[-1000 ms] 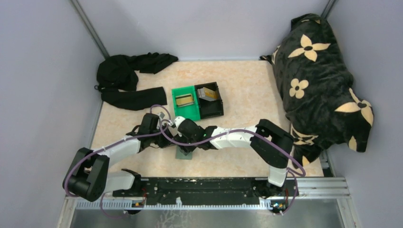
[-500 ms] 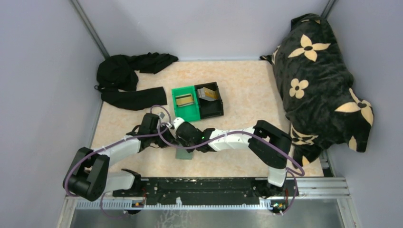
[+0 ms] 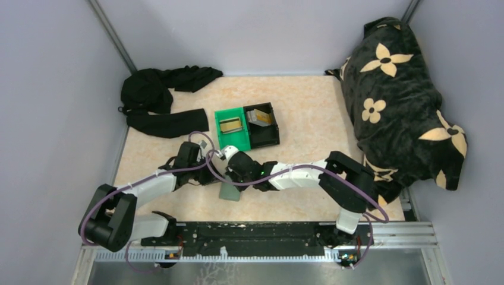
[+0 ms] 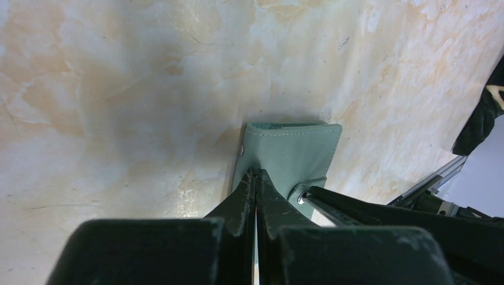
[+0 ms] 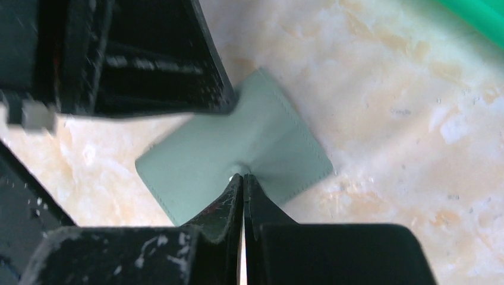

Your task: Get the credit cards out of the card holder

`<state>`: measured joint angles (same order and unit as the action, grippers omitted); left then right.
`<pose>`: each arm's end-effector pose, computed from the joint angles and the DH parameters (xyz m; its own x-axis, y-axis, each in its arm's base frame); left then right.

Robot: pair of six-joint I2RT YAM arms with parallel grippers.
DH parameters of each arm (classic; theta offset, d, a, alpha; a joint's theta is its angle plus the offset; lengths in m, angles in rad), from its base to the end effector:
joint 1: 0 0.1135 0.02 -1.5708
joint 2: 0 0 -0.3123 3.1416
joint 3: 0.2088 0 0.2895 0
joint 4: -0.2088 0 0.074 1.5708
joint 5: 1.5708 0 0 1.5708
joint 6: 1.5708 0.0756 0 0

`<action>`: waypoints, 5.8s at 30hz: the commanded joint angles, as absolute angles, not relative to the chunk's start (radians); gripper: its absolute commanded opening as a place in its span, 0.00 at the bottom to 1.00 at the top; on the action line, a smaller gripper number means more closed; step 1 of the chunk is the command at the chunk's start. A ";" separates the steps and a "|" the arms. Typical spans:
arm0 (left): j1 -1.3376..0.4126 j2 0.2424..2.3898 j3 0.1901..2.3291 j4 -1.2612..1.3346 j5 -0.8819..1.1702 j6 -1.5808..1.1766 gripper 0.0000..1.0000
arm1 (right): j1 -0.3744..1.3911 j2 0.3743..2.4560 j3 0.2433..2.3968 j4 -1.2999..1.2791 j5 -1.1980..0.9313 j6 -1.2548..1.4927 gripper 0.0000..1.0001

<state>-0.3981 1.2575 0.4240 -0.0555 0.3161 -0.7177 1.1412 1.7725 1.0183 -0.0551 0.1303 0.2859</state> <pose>0.2218 -0.1188 0.1280 -0.9003 -0.2995 -0.3160 -0.0571 0.8007 -0.5963 0.1892 0.3894 0.1615 -0.5329 -0.4919 -0.6885 -0.7440 0.6600 0.1044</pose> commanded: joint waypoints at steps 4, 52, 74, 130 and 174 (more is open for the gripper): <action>-0.401 1.270 0.423 -0.070 0.266 -0.711 0.00 | 1.094 1.660 0.944 -0.071 0.042 0.310 0.00; -0.402 1.312 0.391 -0.006 0.297 -0.741 0.00 | 1.108 1.691 0.832 0.196 -0.067 0.249 0.00; -0.402 1.151 0.455 -0.043 0.293 -0.732 0.00 | 1.023 1.621 0.783 0.248 -0.026 0.206 0.00; -0.451 1.610 0.321 0.372 0.441 -0.926 0.00 | 1.101 1.719 0.875 0.198 0.149 0.291 0.00; -0.452 1.437 0.364 0.227 0.270 -0.879 0.00 | 0.897 1.632 0.721 0.322 -0.141 0.423 0.28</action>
